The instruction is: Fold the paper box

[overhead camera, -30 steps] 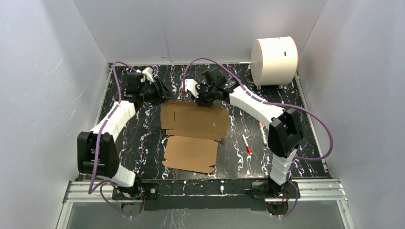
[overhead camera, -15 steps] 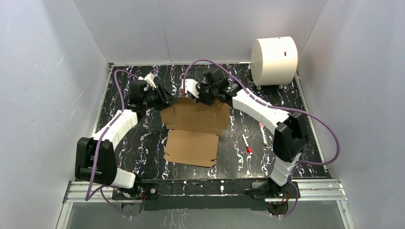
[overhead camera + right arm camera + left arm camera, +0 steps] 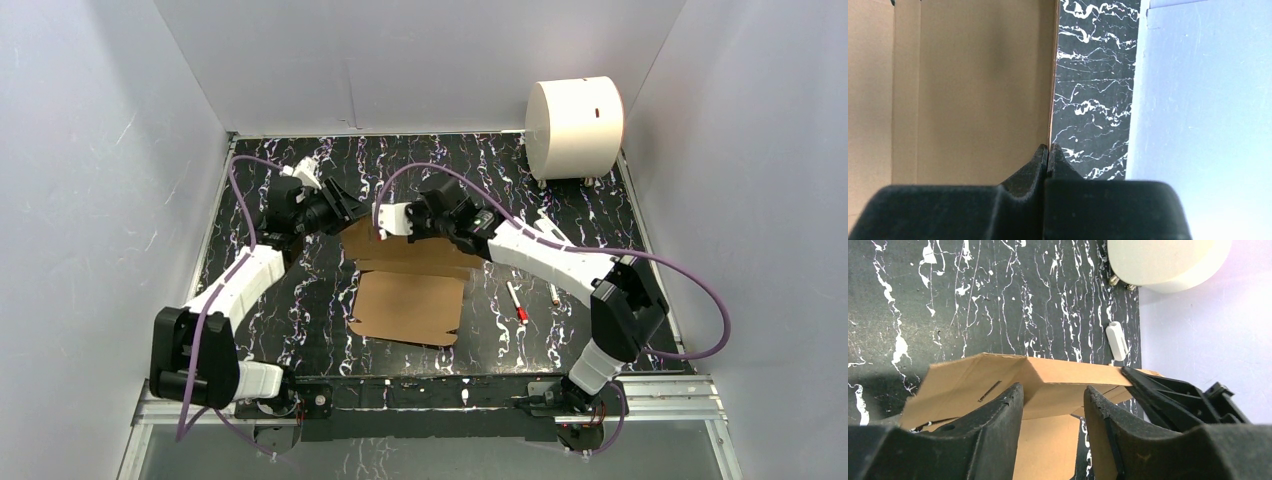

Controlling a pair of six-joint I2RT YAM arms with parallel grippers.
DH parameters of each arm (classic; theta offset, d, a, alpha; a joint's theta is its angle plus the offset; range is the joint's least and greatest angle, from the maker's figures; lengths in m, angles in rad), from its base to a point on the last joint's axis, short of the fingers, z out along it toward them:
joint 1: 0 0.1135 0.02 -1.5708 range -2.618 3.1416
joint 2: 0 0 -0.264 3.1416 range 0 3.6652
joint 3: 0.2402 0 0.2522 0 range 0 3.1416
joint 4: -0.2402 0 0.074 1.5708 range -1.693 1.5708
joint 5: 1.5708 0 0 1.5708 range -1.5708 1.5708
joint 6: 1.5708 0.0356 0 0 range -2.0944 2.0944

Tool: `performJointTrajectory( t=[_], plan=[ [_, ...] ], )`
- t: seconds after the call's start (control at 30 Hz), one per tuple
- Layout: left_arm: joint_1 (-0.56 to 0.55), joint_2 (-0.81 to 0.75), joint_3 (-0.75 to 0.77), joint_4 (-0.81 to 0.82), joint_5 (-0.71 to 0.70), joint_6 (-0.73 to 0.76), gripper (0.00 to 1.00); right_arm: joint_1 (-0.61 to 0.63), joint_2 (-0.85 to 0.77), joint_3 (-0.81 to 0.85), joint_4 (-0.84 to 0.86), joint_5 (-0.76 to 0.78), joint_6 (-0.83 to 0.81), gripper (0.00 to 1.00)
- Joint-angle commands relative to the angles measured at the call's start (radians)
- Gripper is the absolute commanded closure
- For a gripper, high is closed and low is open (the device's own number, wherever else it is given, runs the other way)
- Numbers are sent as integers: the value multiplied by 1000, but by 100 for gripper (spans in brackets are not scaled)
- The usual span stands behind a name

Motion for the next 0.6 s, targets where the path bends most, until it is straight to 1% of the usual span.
performJointTrajectory(
  t=[0.0,0.2,0.33,0.43,0.57],
  plan=[
    [-4,-105,-47,65,-14,-22,53,36,-53,-57,126,134,-110,97],
    [-2,-223,-135,72,-86,-33,49,90,-73,-152,257,232,-170,97],
    [2,-283,-171,47,-136,-11,49,124,-85,-195,283,258,-181,97],
    [2,-306,-180,27,-176,7,49,149,-97,-227,294,288,-180,97],
    [3,-299,-186,53,-198,9,49,170,-117,-296,371,322,-197,97]
  ],
)
